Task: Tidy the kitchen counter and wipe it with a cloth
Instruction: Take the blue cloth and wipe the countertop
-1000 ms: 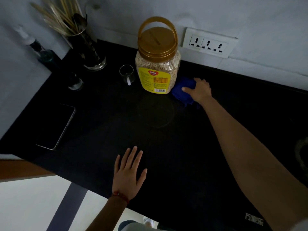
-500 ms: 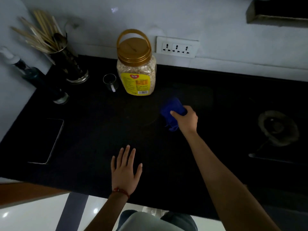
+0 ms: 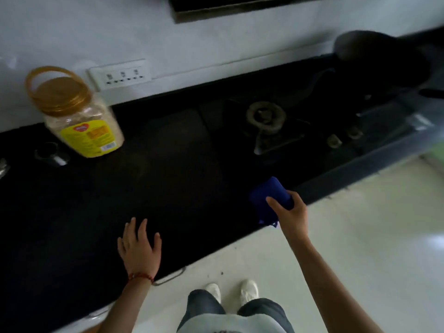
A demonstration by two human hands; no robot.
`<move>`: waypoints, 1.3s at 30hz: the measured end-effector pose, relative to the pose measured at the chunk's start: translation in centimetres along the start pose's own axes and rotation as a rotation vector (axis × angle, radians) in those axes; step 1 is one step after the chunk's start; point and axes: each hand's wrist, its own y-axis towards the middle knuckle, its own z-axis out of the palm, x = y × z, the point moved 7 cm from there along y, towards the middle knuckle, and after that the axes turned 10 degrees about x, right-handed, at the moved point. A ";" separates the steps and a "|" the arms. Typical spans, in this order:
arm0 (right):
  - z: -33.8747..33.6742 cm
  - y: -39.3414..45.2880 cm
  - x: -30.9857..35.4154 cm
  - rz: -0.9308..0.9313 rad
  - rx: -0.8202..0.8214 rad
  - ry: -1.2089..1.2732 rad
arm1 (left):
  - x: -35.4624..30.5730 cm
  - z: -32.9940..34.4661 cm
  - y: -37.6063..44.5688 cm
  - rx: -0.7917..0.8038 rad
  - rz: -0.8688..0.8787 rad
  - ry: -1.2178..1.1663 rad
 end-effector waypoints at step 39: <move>-55.7 -19.7 -40.6 0.713 -0.812 0.462 | -53.0 40.6 -23.9 0.990 0.337 -0.003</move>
